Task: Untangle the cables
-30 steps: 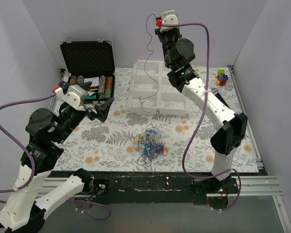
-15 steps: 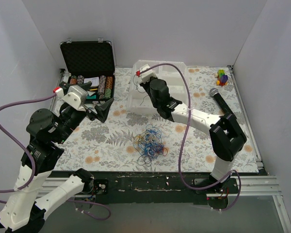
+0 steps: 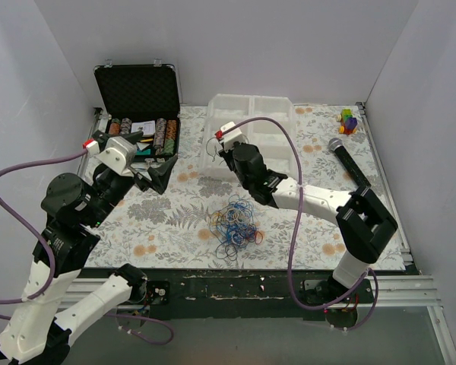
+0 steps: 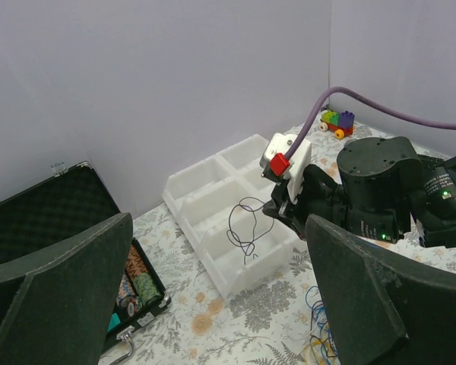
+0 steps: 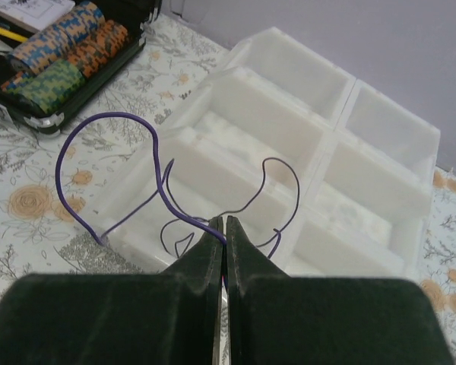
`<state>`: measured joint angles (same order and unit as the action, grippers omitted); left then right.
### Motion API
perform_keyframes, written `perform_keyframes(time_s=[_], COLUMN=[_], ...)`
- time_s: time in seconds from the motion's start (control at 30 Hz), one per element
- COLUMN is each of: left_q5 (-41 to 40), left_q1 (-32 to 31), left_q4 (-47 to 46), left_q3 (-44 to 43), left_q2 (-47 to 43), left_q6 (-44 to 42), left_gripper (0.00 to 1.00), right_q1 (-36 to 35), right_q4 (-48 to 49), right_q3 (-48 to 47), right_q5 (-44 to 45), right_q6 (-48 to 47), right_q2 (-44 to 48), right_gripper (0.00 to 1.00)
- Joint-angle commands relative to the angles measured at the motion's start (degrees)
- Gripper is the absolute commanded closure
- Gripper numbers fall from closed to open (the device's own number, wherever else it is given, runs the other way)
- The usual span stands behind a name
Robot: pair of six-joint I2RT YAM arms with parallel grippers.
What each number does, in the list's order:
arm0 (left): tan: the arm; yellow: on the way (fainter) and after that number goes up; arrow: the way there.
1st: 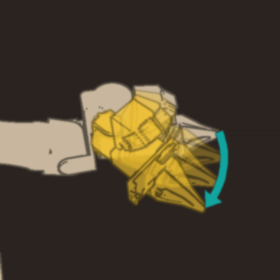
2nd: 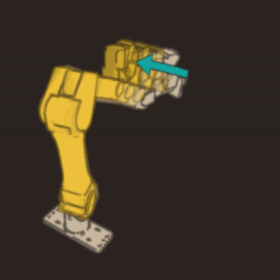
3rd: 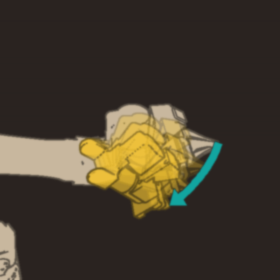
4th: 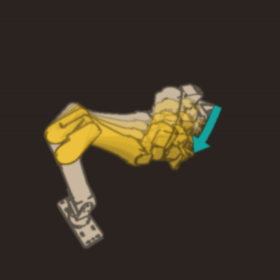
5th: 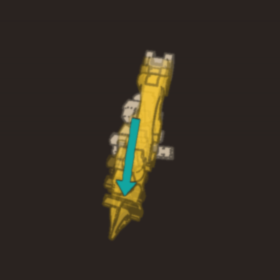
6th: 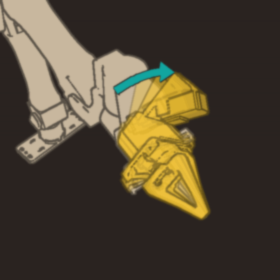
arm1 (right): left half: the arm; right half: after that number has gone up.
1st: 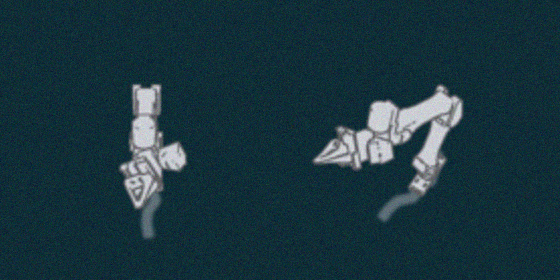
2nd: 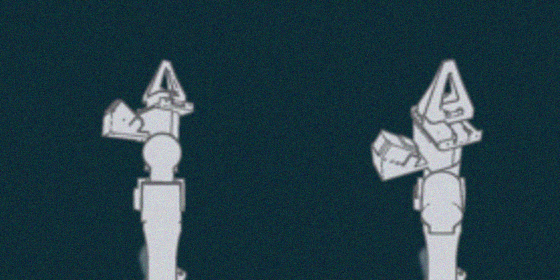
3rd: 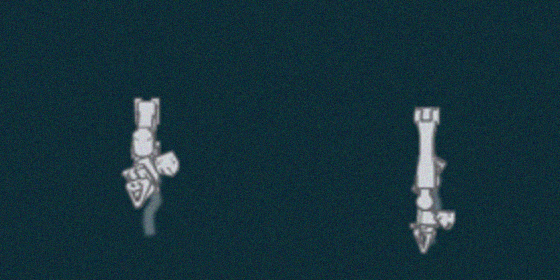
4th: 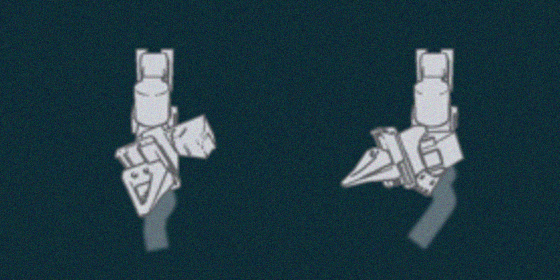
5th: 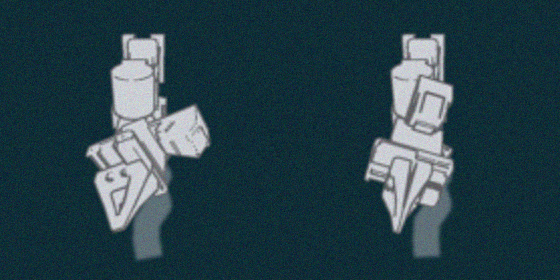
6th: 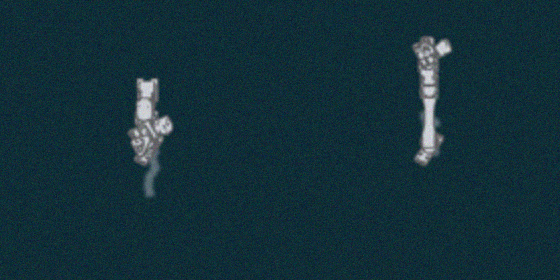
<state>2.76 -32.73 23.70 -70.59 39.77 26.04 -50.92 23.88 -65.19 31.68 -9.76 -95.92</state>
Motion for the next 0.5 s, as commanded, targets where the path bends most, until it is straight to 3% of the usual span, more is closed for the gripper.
perform_keyframes(time_s=[0.0, 0.23, 0.47], left_q5=[-0.7, -1.3, -1.5], left_q1=[0.0, 0.0, 0.0], left_q4=[0.5, 0.7, 0.6], left_q3=[0.5, 0.8, 1.1], left_q2=[-1.1, -1.8, -1.9], left_q6=[0.1, 0.2, -0.1], left_gripper=[0.02, 0.02, 0.02], right_q1=[0.2, -0.8, -4.5], right_q4=[-1.7, -4.6, -3.9], right_q3=[1.1, -2.7, -5.4], right_q5=[-1.5, -11.5, -14.2], right_q6=[6.5, 8.7, 5.2], right_q2=[0.7, -4.3, -6.1], right_gripper=[0.99, 0.99, 0.99])
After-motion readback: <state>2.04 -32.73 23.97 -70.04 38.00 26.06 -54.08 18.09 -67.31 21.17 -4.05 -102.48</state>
